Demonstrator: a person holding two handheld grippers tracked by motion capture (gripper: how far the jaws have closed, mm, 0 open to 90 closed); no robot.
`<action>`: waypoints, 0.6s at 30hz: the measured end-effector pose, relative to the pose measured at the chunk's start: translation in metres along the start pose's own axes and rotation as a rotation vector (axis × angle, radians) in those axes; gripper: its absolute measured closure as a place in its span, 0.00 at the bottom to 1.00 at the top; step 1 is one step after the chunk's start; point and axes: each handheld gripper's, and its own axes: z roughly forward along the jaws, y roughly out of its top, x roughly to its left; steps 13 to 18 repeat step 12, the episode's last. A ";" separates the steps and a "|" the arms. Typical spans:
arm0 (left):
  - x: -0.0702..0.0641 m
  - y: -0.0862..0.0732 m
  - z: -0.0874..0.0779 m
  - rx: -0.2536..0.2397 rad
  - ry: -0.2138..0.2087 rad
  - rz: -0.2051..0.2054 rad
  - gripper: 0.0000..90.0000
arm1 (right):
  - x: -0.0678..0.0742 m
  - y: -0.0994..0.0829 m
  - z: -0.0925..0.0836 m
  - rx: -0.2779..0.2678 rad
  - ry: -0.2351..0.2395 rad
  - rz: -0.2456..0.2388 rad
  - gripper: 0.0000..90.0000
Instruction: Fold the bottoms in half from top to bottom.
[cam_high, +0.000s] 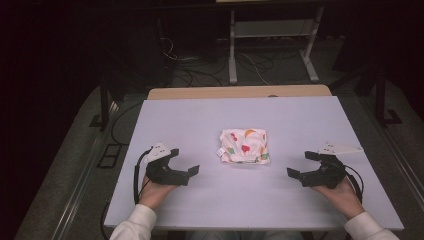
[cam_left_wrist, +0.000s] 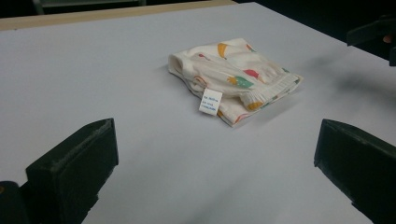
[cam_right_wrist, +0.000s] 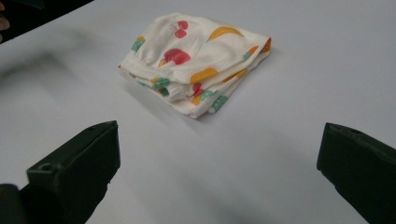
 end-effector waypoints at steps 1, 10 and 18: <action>0.000 -0.002 -0.001 -0.007 0.005 0.004 0.00 | 0.000 -0.002 -0.001 0.000 -0.001 -0.001 0.00; 0.000 -0.017 -0.003 0.016 0.012 0.022 0.00 | -0.002 -0.016 -0.006 -0.010 0.002 0.002 0.00; 0.000 -0.018 -0.002 0.030 0.012 0.029 0.00 | -0.003 -0.017 -0.007 -0.014 0.005 0.004 0.00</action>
